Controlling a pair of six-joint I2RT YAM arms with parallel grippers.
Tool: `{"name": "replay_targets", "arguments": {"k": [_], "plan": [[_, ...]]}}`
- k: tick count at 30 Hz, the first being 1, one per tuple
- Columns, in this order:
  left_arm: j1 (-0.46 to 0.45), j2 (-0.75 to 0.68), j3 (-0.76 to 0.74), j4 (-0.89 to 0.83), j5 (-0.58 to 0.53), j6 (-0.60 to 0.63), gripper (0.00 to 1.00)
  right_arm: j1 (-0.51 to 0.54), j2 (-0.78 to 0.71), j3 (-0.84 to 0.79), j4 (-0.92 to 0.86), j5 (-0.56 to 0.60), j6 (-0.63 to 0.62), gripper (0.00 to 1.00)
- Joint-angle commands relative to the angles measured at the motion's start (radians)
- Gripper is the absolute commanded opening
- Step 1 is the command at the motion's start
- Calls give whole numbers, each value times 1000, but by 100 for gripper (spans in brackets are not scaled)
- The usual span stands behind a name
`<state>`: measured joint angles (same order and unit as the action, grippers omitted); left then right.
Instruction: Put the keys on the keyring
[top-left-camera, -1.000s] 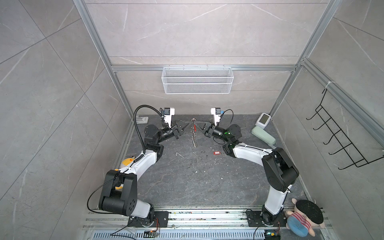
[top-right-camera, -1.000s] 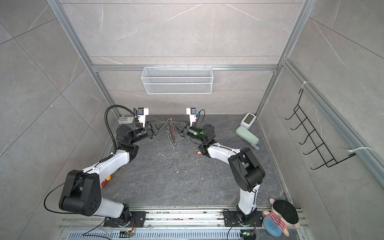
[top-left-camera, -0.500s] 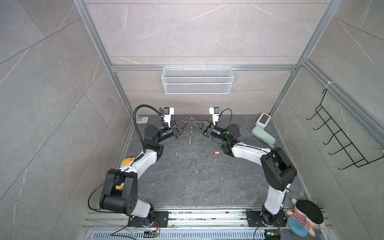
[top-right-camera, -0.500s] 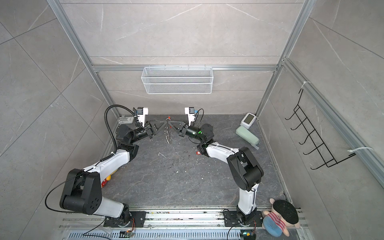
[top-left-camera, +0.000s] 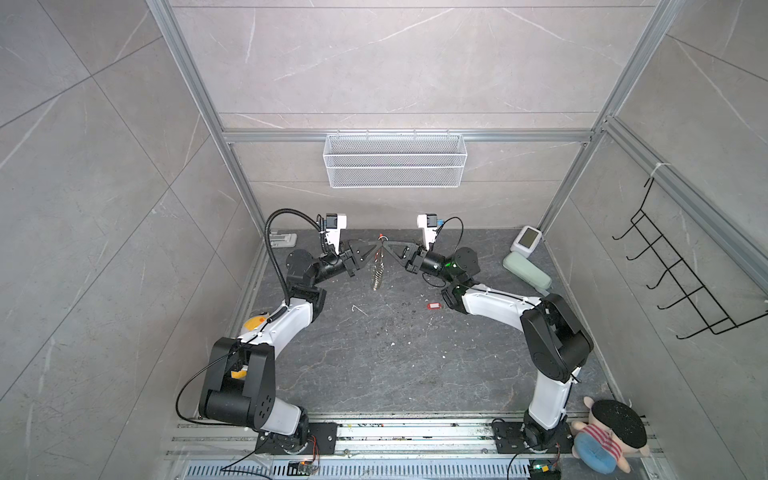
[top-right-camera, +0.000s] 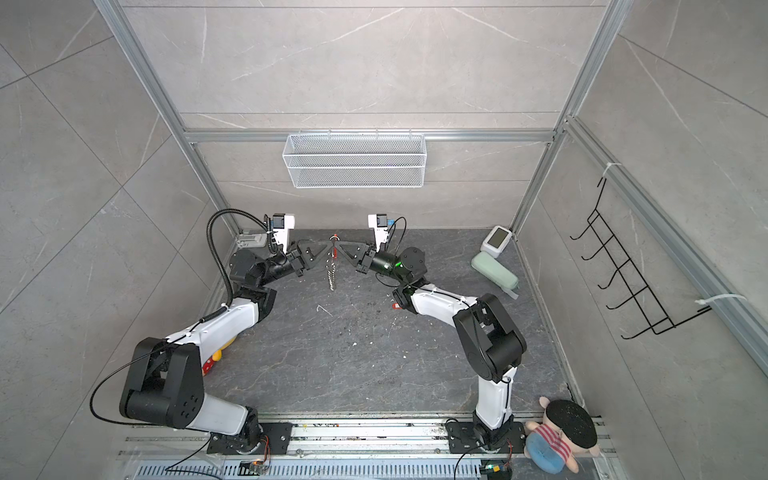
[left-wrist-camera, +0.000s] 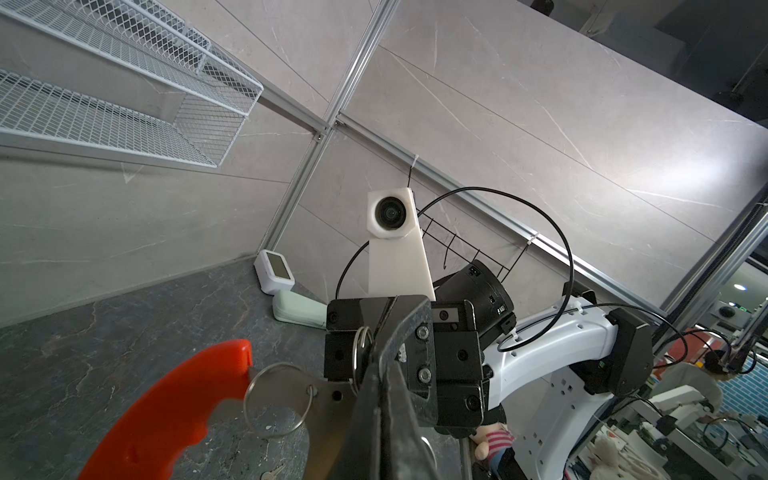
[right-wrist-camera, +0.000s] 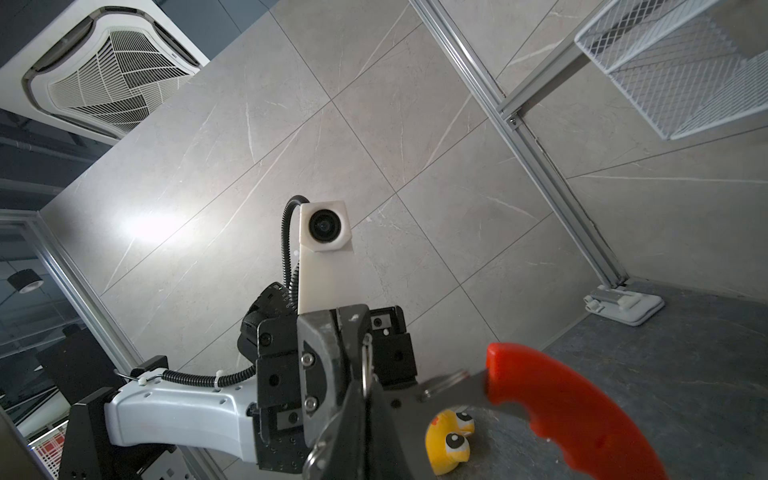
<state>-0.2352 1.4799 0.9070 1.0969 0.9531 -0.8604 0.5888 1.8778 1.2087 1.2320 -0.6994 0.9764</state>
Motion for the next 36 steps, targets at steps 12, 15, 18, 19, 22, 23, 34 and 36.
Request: {"name": "replay_targets", "arguments": {"k": [12,15,18,19,22,23,34,36], "plan": [[20,-144,0,-326,-93,209,16,-20,-34,-34,46,6,-3,0],[20,-110,17,-288,-52,162,30,-18,-25,-22,65,3,17,0],[20,-68,15,-186,-29,92,31,-15,-21,-15,71,1,24,0],[19,-55,16,-154,-24,67,30,-14,-22,-15,70,0,24,0],[18,-25,27,-99,-16,18,26,-12,-23,-12,67,-3,24,0],[17,-19,28,-85,-16,7,24,-12,-23,-11,64,-4,23,0],[13,14,37,5,-7,-59,18,-6,-9,5,67,-2,28,0],[11,20,39,8,-3,-64,18,-4,-7,10,71,1,31,0]]}}
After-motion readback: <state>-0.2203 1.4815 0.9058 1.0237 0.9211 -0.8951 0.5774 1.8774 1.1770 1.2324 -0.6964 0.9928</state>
